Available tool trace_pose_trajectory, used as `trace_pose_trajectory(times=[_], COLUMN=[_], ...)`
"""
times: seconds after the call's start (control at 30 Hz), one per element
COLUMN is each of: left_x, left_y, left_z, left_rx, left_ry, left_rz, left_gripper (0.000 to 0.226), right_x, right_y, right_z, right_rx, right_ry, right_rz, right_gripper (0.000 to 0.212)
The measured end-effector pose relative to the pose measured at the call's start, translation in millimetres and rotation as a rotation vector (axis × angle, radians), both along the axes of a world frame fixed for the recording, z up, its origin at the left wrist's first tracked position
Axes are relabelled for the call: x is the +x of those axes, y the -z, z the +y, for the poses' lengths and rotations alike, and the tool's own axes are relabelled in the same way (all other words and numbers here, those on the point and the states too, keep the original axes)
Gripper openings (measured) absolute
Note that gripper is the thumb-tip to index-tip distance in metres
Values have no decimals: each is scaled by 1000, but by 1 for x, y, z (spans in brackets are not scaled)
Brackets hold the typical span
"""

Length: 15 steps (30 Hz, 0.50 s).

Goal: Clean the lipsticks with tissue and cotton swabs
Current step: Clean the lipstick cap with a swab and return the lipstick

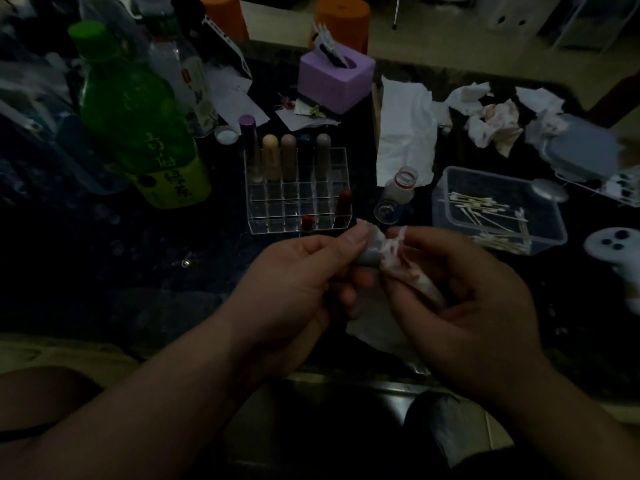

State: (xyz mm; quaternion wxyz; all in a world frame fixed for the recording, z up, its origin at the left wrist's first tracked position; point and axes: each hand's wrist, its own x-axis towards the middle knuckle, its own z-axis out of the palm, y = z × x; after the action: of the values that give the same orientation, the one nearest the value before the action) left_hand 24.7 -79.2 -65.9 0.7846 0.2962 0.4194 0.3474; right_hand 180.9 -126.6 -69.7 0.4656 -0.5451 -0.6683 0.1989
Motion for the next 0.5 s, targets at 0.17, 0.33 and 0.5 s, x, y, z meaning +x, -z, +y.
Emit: trace_pose_trajectory(times=[0.17, 0.33, 0.5], left_x=[0, -15, -21], left_y=[3, 11, 13], left_z=[-6, -6, -3], left_rx=[199, 965, 1201], left_ry=[-111, -61, 77], left_rz=[15, 414, 600], left_gripper=[24, 21, 31], right_x=[-13, -6, 6], right_y=[-10, -14, -13], right_z=[0, 3, 8], right_rx=[-349, -705, -649], right_ry=[78, -71, -116], right_rz=[487, 965, 961], right_gripper=[32, 47, 58])
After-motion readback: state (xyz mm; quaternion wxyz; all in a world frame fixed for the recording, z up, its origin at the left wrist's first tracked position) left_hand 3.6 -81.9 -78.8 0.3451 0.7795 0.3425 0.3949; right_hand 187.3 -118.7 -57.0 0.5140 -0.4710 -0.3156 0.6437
